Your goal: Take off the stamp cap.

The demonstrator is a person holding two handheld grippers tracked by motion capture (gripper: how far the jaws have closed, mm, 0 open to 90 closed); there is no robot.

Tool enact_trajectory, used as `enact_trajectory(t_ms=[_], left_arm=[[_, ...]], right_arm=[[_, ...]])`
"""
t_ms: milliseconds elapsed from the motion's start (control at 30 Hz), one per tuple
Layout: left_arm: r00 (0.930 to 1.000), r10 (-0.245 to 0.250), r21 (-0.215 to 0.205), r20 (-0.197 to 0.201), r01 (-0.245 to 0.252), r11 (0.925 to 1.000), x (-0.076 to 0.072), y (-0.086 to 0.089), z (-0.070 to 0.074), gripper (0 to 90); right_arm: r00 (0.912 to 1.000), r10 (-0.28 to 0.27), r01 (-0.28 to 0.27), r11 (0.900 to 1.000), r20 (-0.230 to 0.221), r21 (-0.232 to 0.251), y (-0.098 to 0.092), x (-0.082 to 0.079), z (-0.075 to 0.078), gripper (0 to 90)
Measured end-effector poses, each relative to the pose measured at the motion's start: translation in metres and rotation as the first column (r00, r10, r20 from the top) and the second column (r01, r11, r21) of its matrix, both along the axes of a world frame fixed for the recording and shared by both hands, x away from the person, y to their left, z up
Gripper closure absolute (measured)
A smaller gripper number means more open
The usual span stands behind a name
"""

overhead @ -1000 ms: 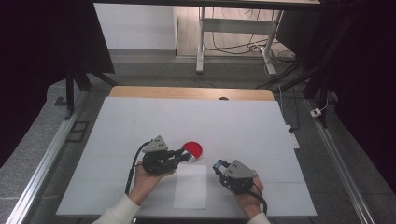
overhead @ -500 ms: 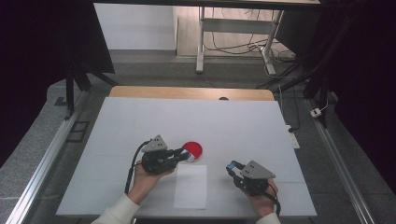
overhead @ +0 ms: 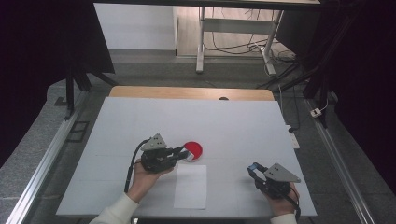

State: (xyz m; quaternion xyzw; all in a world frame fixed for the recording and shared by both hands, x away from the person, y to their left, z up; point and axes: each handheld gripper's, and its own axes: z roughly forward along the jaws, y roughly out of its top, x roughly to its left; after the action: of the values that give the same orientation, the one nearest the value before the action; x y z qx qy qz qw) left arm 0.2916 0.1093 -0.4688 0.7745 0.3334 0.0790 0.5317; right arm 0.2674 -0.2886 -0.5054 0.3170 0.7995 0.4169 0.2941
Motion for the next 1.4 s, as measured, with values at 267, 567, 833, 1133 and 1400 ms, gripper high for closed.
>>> enact_trajectory(t_ms=[267, 567, 833, 1133, 1400], left_arm=[[0.9998, -0.001, 0.007, 0.02, 0.001, 1.0, 0.004, 0.001, 0.002, 75.3], [0.9989, 0.008, 0.008, 0.045, -0.008, 0.9999, 0.002, 0.005, 0.009, 75.3], [0.9979, 0.013, 0.019, 0.064, -0.014, 0.9997, 0.001, 0.005, 0.015, 75.3], [0.9982, -0.01, 0.033, 0.059, 0.008, 0.9994, 0.012, 0.0, 0.021, 75.3], [0.9984, -0.025, 0.051, 0.051, 0.022, 0.9985, 0.029, -0.006, 0.022, 75.3]], right_arm=[[0.9995, -0.031, 0.031, 0.999, -0.009, 0.009, -0.016, 0.004, -0.003, 65.3], [0.9994, -0.035, 0.035, 0.999, -0.002, -0.004, -0.015, 0.005, -0.002, 65.3], [0.9999, -0.01, 0.011, 1.0, 0.005, -0.015, -0.009, 0.007, -0.001, 65.3], [0.9999, -0.012, 0.012, 1.0, 0.012, -0.016, -0.01, 0.006, 0.001, 65.3], [0.9992, -0.032, 0.032, 0.999, 0.025, -0.005, -0.014, 0.008, 0.002, 65.3]])
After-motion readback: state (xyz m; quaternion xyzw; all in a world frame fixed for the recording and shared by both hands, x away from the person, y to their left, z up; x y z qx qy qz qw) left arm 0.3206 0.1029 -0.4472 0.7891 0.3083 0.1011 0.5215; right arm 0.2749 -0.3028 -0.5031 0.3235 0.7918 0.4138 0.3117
